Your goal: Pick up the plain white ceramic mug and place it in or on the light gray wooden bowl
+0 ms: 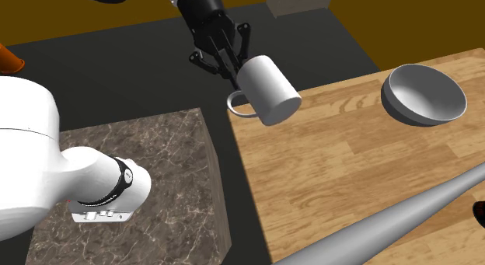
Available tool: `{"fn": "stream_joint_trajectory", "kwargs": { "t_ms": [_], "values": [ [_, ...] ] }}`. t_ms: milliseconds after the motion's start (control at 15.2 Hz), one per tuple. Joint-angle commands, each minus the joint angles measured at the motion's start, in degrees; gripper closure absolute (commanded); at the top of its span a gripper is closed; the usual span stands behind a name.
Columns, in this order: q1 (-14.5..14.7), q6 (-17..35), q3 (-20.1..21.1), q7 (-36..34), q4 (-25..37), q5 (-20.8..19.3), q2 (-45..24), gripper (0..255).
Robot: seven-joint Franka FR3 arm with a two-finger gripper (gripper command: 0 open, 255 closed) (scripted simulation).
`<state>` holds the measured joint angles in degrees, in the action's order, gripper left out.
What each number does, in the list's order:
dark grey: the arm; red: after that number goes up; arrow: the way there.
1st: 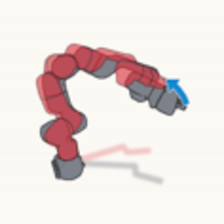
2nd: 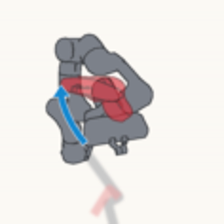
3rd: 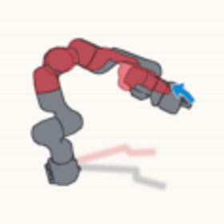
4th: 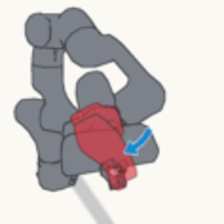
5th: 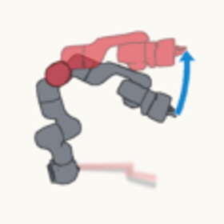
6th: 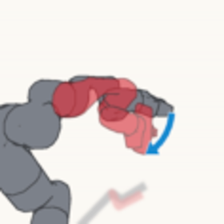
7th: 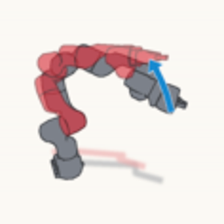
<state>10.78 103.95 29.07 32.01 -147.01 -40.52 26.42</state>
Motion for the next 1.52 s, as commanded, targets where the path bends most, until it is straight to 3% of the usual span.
{"fn": "stream_joint_trajectory", "kwargs": {
  "t_ms": [0,330,660,1056,1452],
  "values": [
    [-2.6,1.1,-0.3,-0.4,3.5,-3.0,-4.6,255],
    [-6.8,1.6,-0.8,-1.3,12.7,-9.4,-15.6,255],
    [-9.0,0.5,-1.5,-1.1,23.2,-15.0,-26.4,255],
    [-9.3,-1.9,-3.0,0.9,37.6,-20.5,-39.3,255],
    [-7.6,-4.7,-5.1,5.3,54.8,-24.7,-52.4,255]
  ]
}}
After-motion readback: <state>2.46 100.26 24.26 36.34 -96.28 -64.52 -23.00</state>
